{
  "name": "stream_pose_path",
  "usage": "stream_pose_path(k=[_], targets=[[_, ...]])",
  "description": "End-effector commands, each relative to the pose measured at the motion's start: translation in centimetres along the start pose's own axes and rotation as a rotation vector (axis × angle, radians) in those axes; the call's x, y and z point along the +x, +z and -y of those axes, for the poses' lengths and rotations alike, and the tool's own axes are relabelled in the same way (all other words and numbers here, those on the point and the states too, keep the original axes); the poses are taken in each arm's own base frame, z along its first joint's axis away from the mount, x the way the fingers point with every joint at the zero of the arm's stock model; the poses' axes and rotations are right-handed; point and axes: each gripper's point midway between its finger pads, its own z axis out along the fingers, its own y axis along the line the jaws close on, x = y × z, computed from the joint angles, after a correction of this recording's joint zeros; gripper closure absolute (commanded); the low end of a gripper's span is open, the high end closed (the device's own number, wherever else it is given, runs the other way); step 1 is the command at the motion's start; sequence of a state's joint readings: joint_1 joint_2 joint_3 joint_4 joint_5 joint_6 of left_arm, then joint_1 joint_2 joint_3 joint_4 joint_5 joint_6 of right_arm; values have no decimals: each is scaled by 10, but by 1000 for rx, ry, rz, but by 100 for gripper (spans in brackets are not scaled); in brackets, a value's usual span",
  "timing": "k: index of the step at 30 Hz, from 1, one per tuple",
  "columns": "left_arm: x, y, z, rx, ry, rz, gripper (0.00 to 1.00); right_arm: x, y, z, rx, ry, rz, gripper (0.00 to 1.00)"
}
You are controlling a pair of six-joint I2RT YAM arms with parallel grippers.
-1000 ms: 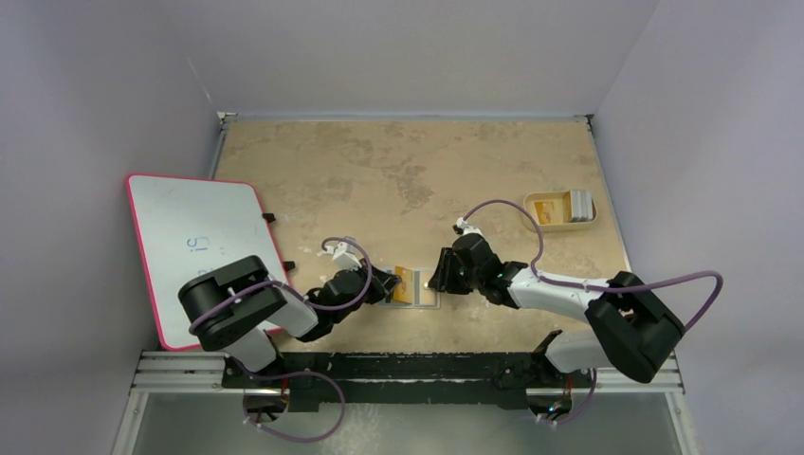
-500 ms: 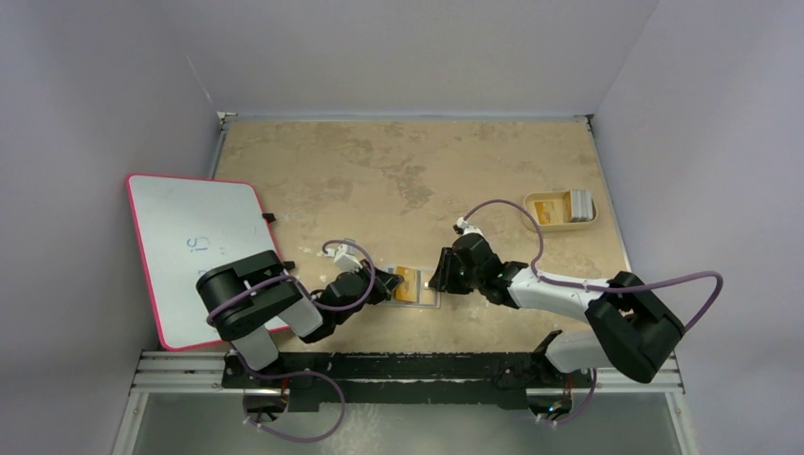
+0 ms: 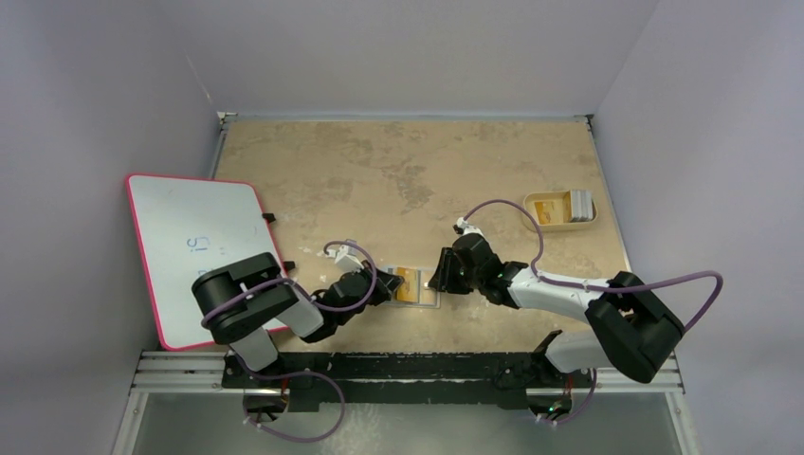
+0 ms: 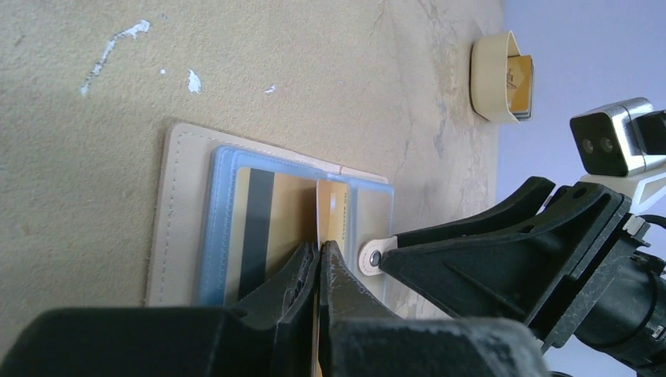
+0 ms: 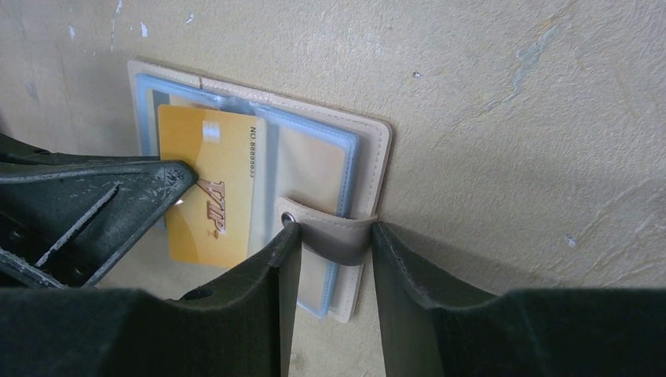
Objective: Put the credit cards into the card holder
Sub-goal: Insert the credit card into the card holder.
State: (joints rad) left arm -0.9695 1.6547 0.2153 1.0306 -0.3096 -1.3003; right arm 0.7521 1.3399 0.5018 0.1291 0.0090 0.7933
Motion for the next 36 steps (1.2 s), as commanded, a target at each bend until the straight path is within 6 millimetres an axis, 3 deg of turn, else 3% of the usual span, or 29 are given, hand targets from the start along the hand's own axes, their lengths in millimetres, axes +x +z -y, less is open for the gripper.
stream_pose_path(k=[1,7,13,19,23,32,36], targets=[[20,4,-13,-76,8,-62,100,-7,1,-10,-30,6,31,60],[23,3,-14,-76,-16,-58,100,-8,1,-11,-32,4,29,60],[22,6,-4,-48,27,-62,88,-10,-1,-12,-31,2,32,60],[-7,-5,8,-129,127,14,72,-21,-15,-16,-31,2,72,60],[-21,-12,18,-127,138,53,67,-20,-16,-17,-39,5,69,60],[-11,-7,8,-163,158,17,66,-21,-15,-20,-50,1,66,60],[-10,-3,11,-153,172,15,82,-20,-14,-20,-50,-1,64,60]])
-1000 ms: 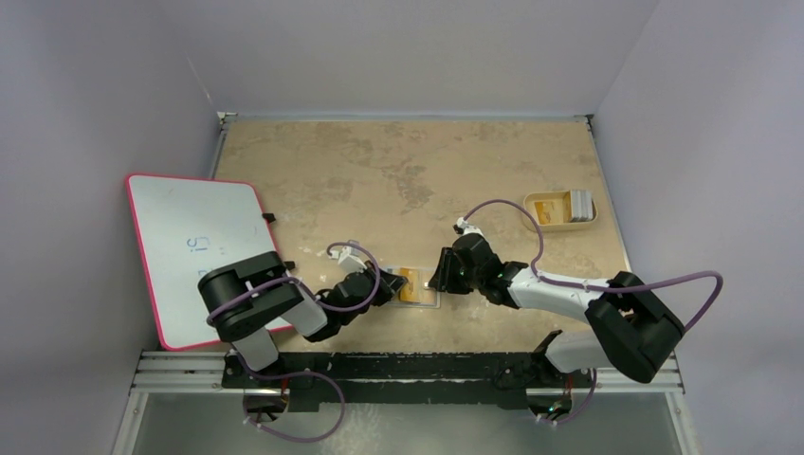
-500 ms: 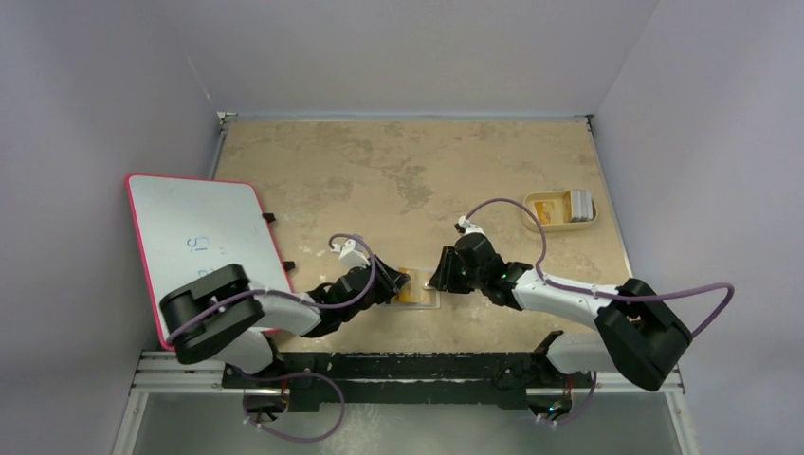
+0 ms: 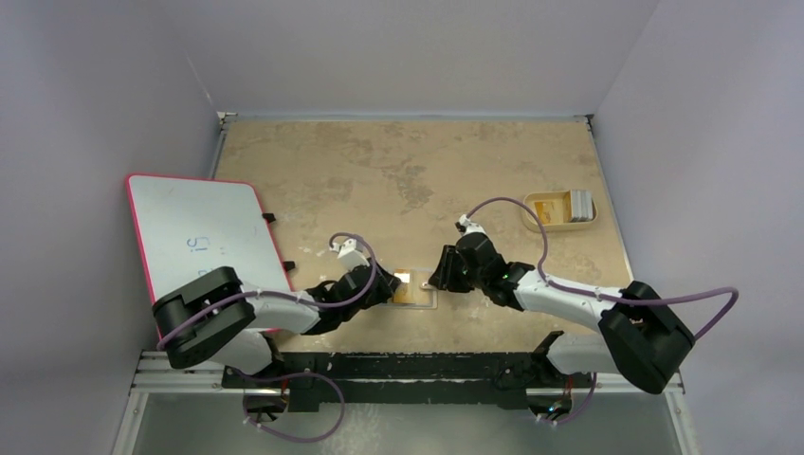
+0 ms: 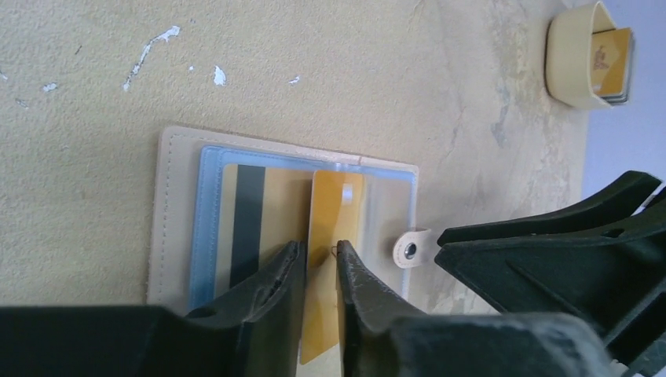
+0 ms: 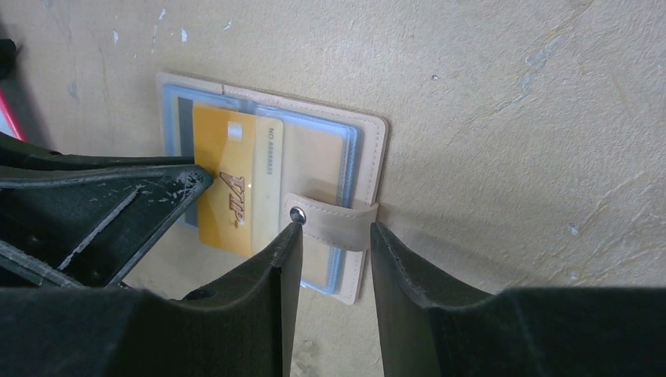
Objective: Put the credit cards into the card holder
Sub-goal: Insert the credit card into the card holder.
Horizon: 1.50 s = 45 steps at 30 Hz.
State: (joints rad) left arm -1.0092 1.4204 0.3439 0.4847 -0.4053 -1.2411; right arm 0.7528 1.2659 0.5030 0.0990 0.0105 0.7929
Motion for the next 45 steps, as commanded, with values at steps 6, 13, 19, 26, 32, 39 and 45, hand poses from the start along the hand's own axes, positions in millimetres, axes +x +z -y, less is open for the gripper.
stream_pose_path(k=[6,13,19,26,32,39,45], targets=[[3,13,16,23,53,-10,92,-10,2,-9,-10,-3,29,61],[0,11,32,60,60,-18,78,-13,-1,-7,12,-3,33,61],[-9,0,41,75,42,-9,65,-12,-15,-1,30,21,45,57],[-5,4,34,53,45,-16,64,-4,-8,-1,14,20,18,57],[1,11,30,44,57,-27,66,1,1,2,13,27,12,57],[4,17,33,42,66,-33,66,13,12,6,3,31,-24,58],[9,20,47,94,41,-58,67,7,15,4,-2,23,4,59]])
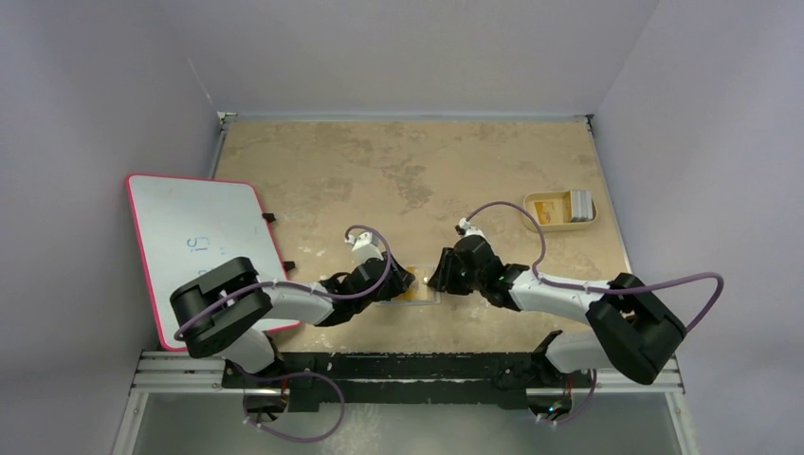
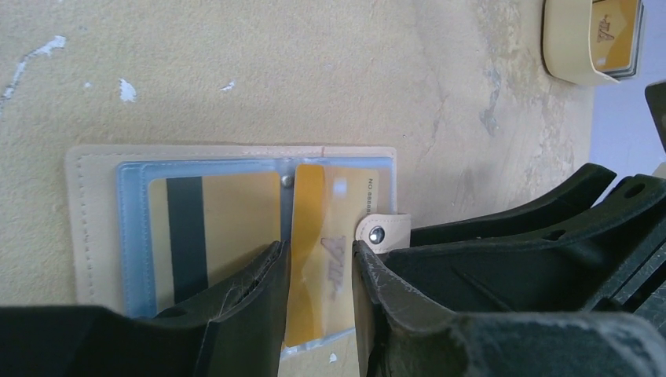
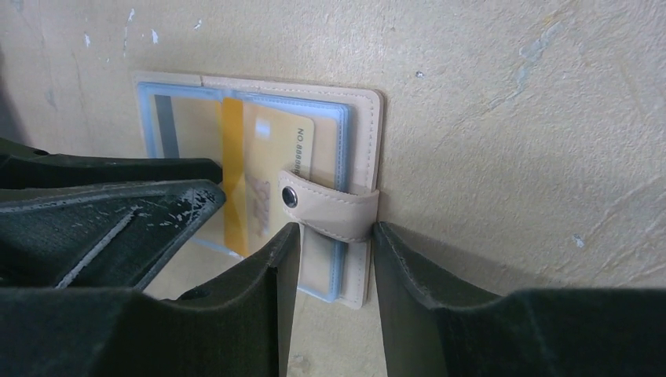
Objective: Put the credit cards into the card holder
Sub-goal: Insert the credit card into the card holder.
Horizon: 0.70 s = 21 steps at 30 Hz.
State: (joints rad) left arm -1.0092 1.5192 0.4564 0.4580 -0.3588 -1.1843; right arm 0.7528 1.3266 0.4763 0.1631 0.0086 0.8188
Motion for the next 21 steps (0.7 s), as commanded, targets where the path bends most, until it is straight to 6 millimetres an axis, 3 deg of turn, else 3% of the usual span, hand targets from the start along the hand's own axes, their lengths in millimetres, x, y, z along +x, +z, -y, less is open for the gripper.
stream_pose_path(k=[1,12,16,21], targets=[[0,3,30,101,-29,-15,67,-4,4,-4,-17,-5,25,59],[-7,-4,74,256,-110,-32,69,-4,6,-3,-12,-3,26,60],[-4,-5,62,210,-101,-39,69,-6,3,-2,3,0,31,60],[-18,-16,40,93,-49,7,64,-14,-8,-3,14,0,53,59]])
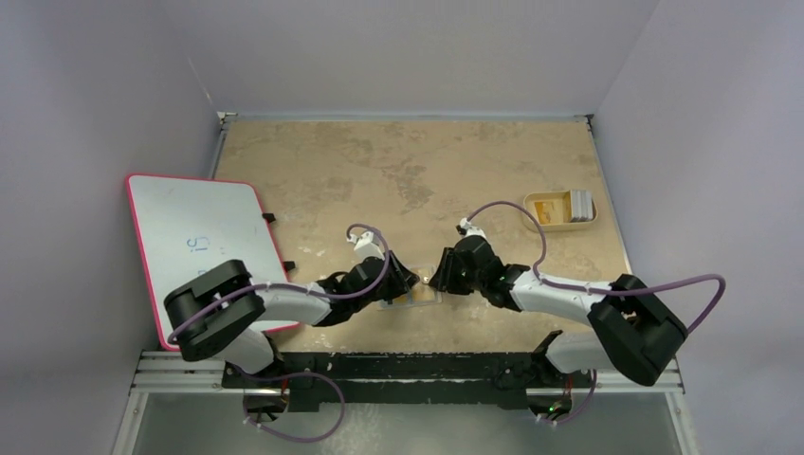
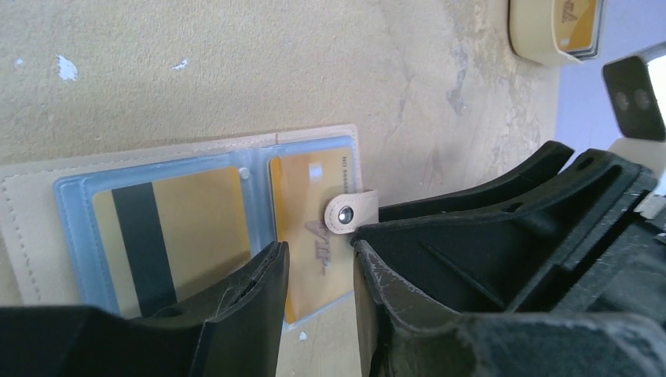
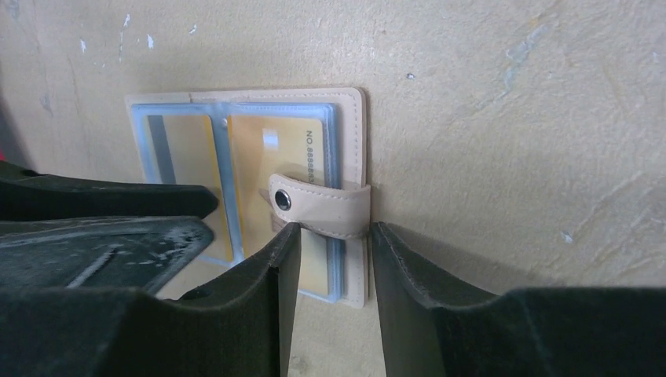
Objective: Put the credit cards into the card holder
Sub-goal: Insert the credit card into the card holder, then turn over the card slot in the card holder.
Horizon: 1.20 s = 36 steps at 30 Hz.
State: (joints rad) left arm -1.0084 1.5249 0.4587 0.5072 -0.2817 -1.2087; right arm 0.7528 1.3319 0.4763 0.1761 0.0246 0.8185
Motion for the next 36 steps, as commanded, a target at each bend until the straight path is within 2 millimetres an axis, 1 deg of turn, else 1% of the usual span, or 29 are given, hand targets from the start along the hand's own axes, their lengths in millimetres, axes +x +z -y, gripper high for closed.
stream_pose_path(k=[1,6,9,13,17,18,20,28,36], targets=[[-29,-17,21,-4,12,67,64,-13,-12,-6,3,0,44,59],[-48,-40,-1,-119,43,129,59,-18,-15,-15,-25,-12,51,59],[-52,-50,-11,-148,33,148,57,-18,-13,-19,-41,-18,42,59],[-50,-50,-26,-170,12,143,55,-18,-11,-21,-46,-24,40,59],[-49,-44,-38,-175,-14,121,52,-18,-12,-21,-44,-27,41,58],[-48,-42,-41,-178,-19,115,49,-18,-12,-21,-43,-28,40,58],[-48,-40,-44,-176,-25,112,48,-18,-12,-20,-40,-30,41,58],[-43,-33,-38,-122,-37,91,49,-14,-6,-17,-33,-32,28,58],[-43,-32,-43,-140,-41,97,50,-15,-7,-18,-33,-33,30,58]])
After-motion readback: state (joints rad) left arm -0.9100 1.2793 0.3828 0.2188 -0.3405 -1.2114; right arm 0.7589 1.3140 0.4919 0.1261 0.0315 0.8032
